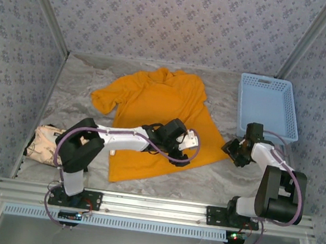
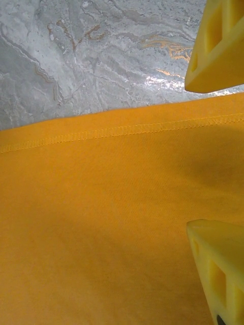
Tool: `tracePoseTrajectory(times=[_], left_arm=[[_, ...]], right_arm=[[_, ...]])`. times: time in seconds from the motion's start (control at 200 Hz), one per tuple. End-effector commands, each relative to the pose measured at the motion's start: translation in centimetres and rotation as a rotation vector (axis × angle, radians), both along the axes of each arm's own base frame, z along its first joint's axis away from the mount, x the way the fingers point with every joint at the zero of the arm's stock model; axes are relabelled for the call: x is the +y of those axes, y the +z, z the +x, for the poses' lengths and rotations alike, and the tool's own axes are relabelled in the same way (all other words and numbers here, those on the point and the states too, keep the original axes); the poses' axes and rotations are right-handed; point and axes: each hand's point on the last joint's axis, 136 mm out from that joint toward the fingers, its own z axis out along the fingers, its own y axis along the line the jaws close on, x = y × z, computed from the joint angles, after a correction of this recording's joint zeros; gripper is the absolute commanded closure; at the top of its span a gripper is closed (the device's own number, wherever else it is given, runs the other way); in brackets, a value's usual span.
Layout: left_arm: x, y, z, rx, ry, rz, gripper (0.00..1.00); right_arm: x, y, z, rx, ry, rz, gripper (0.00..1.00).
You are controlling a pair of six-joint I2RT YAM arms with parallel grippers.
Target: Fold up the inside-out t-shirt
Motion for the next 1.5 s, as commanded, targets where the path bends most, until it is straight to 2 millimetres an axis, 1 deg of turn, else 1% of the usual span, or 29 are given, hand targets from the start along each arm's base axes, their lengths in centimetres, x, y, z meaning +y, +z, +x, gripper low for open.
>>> tracePoseTrajectory(times=[0.0,0.075,0.105,0.11,0.115,0.175,0.22,0.35,0.4,0.44,0.55,0.6,0.71,0.775,0.855,0.92,1.094,1.209,1.309,1.434,1.494], left_arm=[[-0.6,-0.3,0.1,-0.017,-0.017,0.001,0.33],[-0.6,-0.5,0.0,-0.016,-0.018,0.001,0.33],[-0.6,-0.5,0.0,-0.016,-0.017,0.002,0.33],[-0.6,-0.5,0.0,-0.015,-0.017,0.002,0.33],[-0.6,-0.5,0.0,-0.015,-0.017,0.003,0.33],[-0.6,-0.5,0.1,-0.016,-0.016,0.004,0.33],[-0.6,-0.6,0.1,-0.014,-0.016,0.008,0.33],[-0.6,-0.7,0.2,-0.015,-0.011,0.012,0.33],[-0.6,-0.8,0.2,-0.013,-0.01,0.014,0.33],[-0.6,-0.8,0.2,-0.012,-0.006,0.014,0.33],[-0.9,-0.9,0.4,-0.008,0.005,0.004,0.33],[-1.2,-0.8,0.3,-0.006,0.004,-0.008,0.32],[-2.6,-0.6,-0.2,-0.011,-0.026,-0.043,0.29],[-3.6,-0.3,-0.4,-0.015,-0.041,-0.064,0.26],[-4.8,-0.3,-0.2,-0.025,-0.045,-0.083,0.23],[-5.6,-0.4,0.3,-0.04,-0.028,-0.088,0.21],[-6.8,-1.0,1.5,-0.082,0.026,-0.07,0.2],[-6.7,-1.2,1.8,-0.099,0.059,-0.055,0.2],[-5.8,-2.0,2.2,-0.138,0.096,-0.013,0.24],[-3.7,-2.8,2.5,-0.166,0.149,0.047,0.36],[-2.6,-2.4,2.4,-0.179,0.163,0.061,0.45]], right_arm=[[-0.1,-0.6,-1.1,0.036,-0.006,-0.005,0.49],[0.1,-0.5,-0.7,0.012,0.0,0.01,0.58],[0.2,-0.3,-0.4,0.002,0.003,0.016,0.66],[0.2,-0.3,-0.4,0.002,0.003,0.016,0.66],[0.3,-0.2,-0.3,-0.001,0.003,0.019,0.68],[0.3,0.0,-0.1,-0.009,0.004,0.019,0.76],[0.3,0.3,0.1,-0.016,0.006,0.018,0.8],[0.1,0.7,0.3,-0.019,0.017,0.003,0.86],[0.1,0.7,0.4,-0.021,0.022,0.001,0.93],[0.1,0.6,0.3,-0.018,0.021,0.003,0.94],[0.5,1.1,0.4,-0.028,0.018,0.027,0.97],[0.7,1.5,0.5,-0.038,0.011,0.042,1.0],[1.4,3.1,0.9,-0.066,-0.005,0.091,1.0],[1.6,4.4,1.2,-0.079,-0.061,0.126,1.0],[1.8,5.7,1.5,-0.102,-0.107,0.157,1.0],[2.1,6.7,1.8,-0.124,-0.127,0.19,1.0],[2.7,9.0,2.3,-0.155,-0.157,0.255,1.0],[2.4,9.8,2.3,-0.16,-0.186,0.269,1.0],[2.2,10.2,2.4,-0.169,-0.213,0.291,1.0],[1.6,10.3,2.5,-0.177,-0.226,0.278,1.0],[1.2,10.2,2.6,-0.181,-0.228,0.268,1.0]])
